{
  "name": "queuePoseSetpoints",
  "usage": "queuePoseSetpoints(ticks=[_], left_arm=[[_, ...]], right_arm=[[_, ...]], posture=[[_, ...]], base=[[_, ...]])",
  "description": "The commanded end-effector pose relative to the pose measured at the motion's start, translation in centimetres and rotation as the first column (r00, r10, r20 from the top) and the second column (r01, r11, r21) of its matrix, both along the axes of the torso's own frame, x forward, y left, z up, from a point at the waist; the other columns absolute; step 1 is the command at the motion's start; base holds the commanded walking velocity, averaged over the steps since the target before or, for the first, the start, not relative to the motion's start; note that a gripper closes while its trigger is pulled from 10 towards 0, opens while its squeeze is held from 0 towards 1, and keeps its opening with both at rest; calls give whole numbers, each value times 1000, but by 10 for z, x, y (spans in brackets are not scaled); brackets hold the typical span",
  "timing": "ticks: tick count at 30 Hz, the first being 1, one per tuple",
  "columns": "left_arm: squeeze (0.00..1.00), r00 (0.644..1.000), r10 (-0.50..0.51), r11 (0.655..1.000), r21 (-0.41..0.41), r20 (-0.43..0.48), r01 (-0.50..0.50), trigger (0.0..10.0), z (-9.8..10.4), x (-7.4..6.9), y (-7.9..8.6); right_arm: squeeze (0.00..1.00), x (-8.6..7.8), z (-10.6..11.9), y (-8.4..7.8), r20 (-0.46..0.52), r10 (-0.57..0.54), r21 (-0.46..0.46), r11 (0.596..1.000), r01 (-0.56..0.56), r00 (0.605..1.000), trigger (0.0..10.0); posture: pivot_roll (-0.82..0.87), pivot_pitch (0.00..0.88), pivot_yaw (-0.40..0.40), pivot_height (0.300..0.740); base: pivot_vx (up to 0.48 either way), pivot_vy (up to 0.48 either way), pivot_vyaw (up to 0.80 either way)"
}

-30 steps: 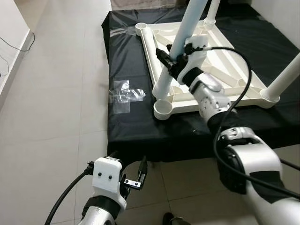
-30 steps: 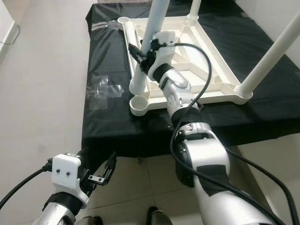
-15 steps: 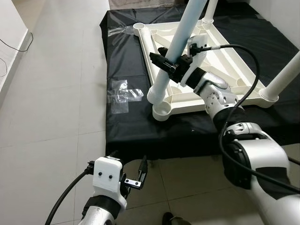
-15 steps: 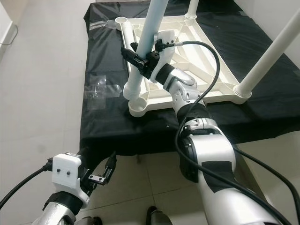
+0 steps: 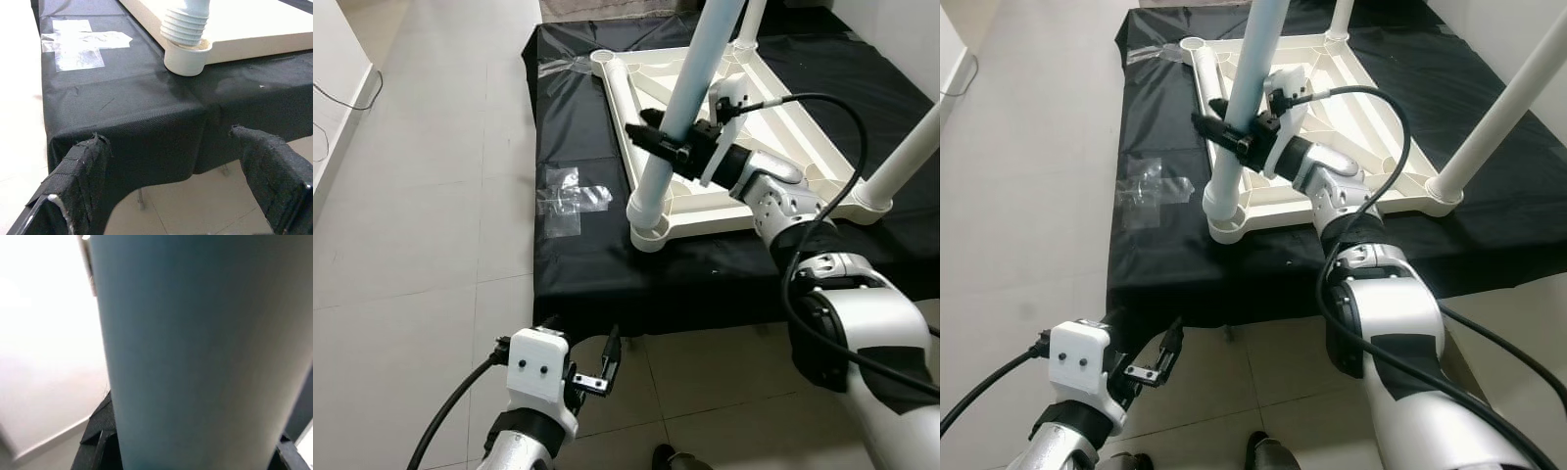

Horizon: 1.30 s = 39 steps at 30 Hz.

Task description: Building children table

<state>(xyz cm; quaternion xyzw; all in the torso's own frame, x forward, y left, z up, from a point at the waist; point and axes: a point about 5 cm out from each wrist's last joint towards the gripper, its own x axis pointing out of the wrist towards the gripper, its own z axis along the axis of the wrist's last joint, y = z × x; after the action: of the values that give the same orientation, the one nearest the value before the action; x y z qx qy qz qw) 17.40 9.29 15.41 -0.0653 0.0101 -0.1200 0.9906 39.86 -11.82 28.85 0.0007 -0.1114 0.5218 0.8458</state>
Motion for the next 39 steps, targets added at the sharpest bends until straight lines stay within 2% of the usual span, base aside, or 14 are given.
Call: queuePoseSetpoints(ticks=[1, 13, 19, 22, 23, 29, 39], left_arm=[[0, 1000, 1, 1000, 11, -30, -1, 10000, -4, -2, 0], [0, 1000, 7, 1000, 12, -26, -6, 10000, -4, -2, -1], [0, 1000, 6, 1000, 11, -26, -6, 10000, -3, -3, -1], [0, 1000, 5, 1000, 11, -27, -5, 10000, -3, -2, -1], [0, 1000, 4, 1000, 13, -29, -3, 10000, -3, -2, -1], [0, 1000, 2, 1000, 17, -31, -1, 10000, -4, -2, 0], [0, 999, -1, 1000, 20, -33, 2, 10000, -4, -3, 0]], right_arm=[[0, -1, -22, 3, -73, 33, -75, 996, -39, 997, 10000], [0, -3, -29, 9, -86, 77, -128, 988, -88, 993, 10000], [0, 1, -16, 5, -63, 0, -93, 996, -6, 998, 10000], [0, 2, -9, 1, -60, 5, -91, 996, -10, 998, 10000], [0, 1, -11, -1, -62, 28, -122, 992, -35, 998, 10000], [0, -1, -16, -1, -53, 41, -166, 985, -49, 998, 10000], [0, 0, -18, 5, -5, 20, -189, 982, -21, 1000, 10000]], posture=[[79, 242, -31, 740], [82, 247, -33, 740], [82, 247, -33, 740], [80, 249, -34, 740], [79, 248, -32, 740], [84, 249, -25, 740], [87, 250, -21, 740]], base=[[0, 0, 0], [0, 0, 0], [0, 0, 0], [0, 0, 0], [0, 0, 0], [0, 0, 0], [0, 0, 0]])
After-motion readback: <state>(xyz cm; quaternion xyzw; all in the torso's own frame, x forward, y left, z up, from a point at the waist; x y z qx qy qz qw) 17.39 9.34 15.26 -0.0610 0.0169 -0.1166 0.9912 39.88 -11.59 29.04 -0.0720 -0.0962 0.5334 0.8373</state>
